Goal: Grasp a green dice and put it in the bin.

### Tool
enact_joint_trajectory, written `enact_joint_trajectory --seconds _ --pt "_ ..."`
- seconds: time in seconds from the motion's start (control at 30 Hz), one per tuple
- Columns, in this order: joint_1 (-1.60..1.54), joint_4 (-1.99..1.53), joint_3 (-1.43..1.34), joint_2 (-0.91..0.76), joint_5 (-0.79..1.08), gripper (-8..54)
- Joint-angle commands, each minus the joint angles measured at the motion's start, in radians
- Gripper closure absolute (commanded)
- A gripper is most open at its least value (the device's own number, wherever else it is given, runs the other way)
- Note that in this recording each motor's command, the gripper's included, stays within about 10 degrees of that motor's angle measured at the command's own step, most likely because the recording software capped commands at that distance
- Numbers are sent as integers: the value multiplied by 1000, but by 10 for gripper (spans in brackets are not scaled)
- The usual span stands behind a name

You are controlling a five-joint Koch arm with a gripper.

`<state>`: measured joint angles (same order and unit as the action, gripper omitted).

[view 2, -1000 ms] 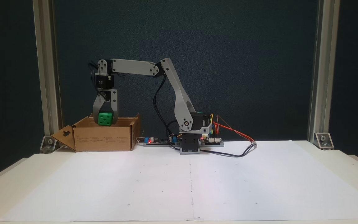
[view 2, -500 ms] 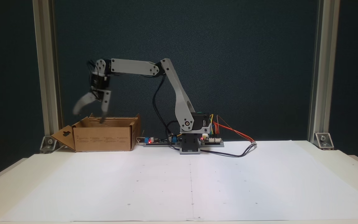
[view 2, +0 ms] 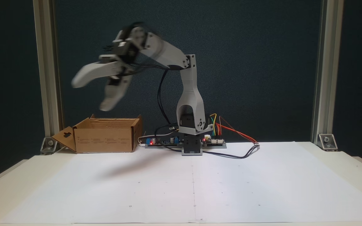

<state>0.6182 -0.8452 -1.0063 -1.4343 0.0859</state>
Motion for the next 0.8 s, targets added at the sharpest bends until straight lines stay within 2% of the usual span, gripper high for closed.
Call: enact_joint_trajectory --seconds 0.0,0.13,0.23,0.77 --pt "-159 41 5 -78 -71 6" --pt "-437 216 -213 -170 -81 7" --pt "-508 359 -396 -247 -81 6" --pt "-522 1096 -1267 -727 -81 4"
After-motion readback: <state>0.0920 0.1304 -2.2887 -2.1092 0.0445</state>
